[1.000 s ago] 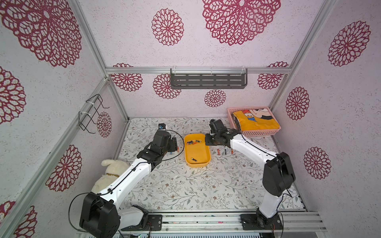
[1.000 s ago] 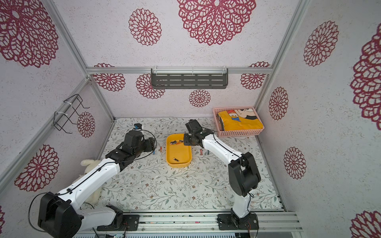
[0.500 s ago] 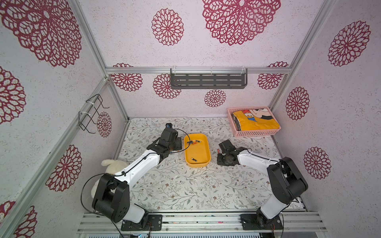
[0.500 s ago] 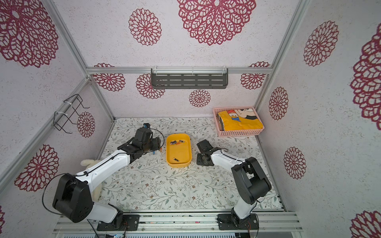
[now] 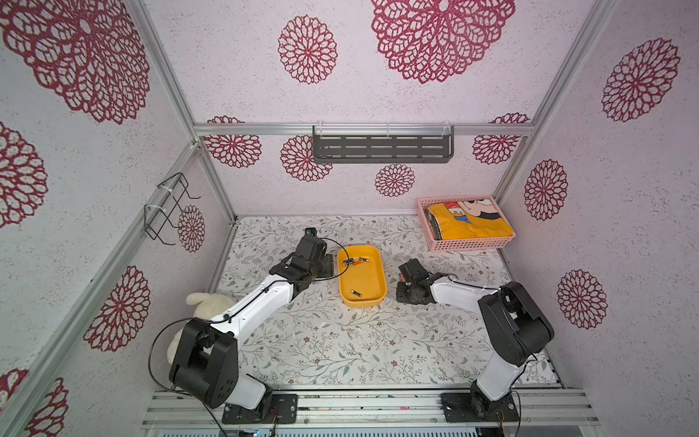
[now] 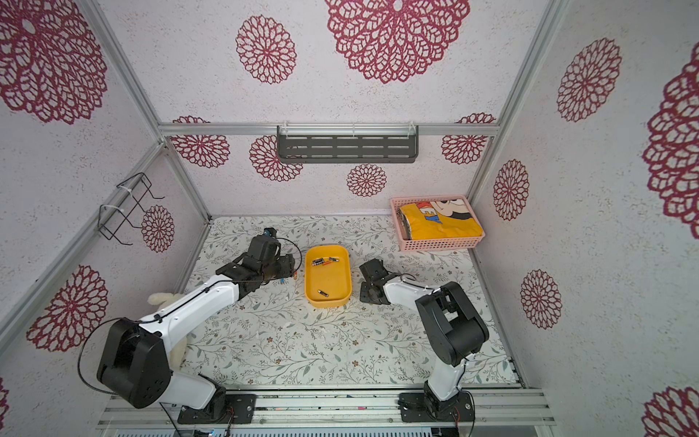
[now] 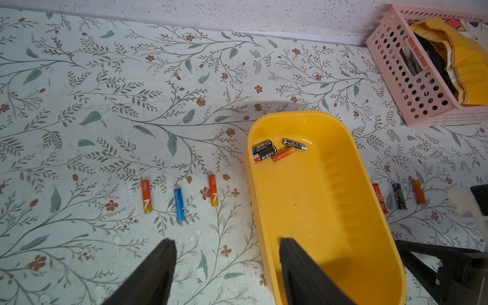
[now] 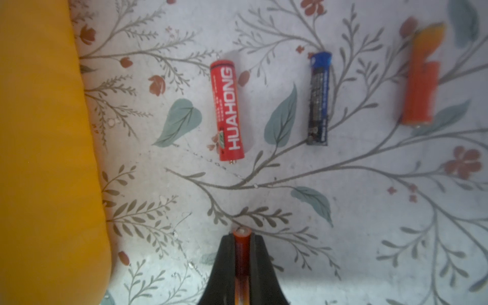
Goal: Take the batteries out of the storage box
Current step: Place the battery at the center of the board.
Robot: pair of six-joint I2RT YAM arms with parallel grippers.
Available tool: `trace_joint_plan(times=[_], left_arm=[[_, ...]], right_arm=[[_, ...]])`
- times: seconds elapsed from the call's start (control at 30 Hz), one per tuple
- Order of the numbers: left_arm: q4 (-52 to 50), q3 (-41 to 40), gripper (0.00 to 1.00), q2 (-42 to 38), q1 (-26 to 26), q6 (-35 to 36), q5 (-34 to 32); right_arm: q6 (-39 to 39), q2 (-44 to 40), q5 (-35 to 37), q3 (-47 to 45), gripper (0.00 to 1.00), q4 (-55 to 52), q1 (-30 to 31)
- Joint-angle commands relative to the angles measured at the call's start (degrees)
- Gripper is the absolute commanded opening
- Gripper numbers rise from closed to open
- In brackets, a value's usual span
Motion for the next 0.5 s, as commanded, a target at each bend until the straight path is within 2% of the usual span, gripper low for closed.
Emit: trace_joint_plan(times=[0.0,0.07,0.13,0.2,0.33,0.47], left_arm=[[-1.5,1.0,0.67,0.2,-0.1,2.1,-0.6],[-1.6,1.2,0.67,0.2,-0.2,2.4,-0.6],[-1.5,1.6,0.67,0.2,-0.1,3.1,0.2],[-1.4,2.5,0.67,0.2,-0.1,4.7,1.8],[-1.1,4.7,0.66,0.6,-0.1,8.1,3.8],[-4.8,11.2,0.65,3.8,-0.1,11.1,3.9]], right_arm=[[0.3,0.2,2.0,-0.7,0.00,0.4,0.0],[0.3,0.4,1.8,-0.7,0.01,0.5,0.0],[0.5,0.4,1.6,-0.6,0.12,0.5,0.0],[0.5,0.2,0.7,0.1,0.18,-0.1,0.0],[-0.3,-1.9,0.0,2.6,0.25,-2.3,-0.2],[-1.5,-5.5,-0.1,5.1,0.29,-4.2,-1.0]])
